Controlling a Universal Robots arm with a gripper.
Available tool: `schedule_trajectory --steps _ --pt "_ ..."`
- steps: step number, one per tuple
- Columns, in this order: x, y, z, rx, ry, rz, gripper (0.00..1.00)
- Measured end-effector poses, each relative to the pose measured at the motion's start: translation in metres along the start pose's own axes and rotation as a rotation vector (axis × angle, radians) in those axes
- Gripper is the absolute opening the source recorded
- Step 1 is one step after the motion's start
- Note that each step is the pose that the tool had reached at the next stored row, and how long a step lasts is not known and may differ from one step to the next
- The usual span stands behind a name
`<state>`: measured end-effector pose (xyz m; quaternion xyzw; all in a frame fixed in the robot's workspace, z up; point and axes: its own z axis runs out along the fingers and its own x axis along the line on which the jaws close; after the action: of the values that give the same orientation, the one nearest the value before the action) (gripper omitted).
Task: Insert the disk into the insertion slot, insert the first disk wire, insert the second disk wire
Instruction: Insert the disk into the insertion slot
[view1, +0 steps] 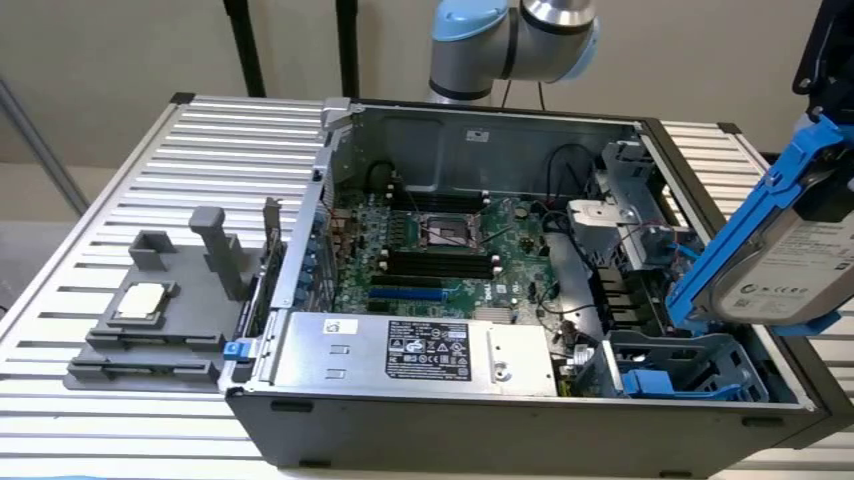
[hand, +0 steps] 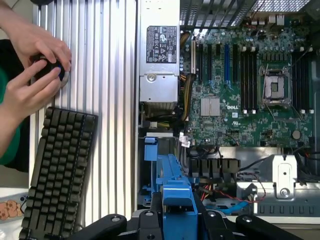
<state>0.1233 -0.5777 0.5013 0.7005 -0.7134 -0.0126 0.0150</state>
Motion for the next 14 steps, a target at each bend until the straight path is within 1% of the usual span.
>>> schedule_trajectory --steps 3,5,9,14 --pt "0.000 0.0081 0.0048 0.0001 -0.0010 -0.001 0.33" --pt "0.000 0.0115 0.0082 0.0000 -0.0017 -0.005 0.33" --pt "0.001 0.0156 0.0152 0.0000 -0.0075 -0.018 0.33" --pt "0.006 0.0160 0.0241 0.0002 -0.0165 -0.026 0.33"
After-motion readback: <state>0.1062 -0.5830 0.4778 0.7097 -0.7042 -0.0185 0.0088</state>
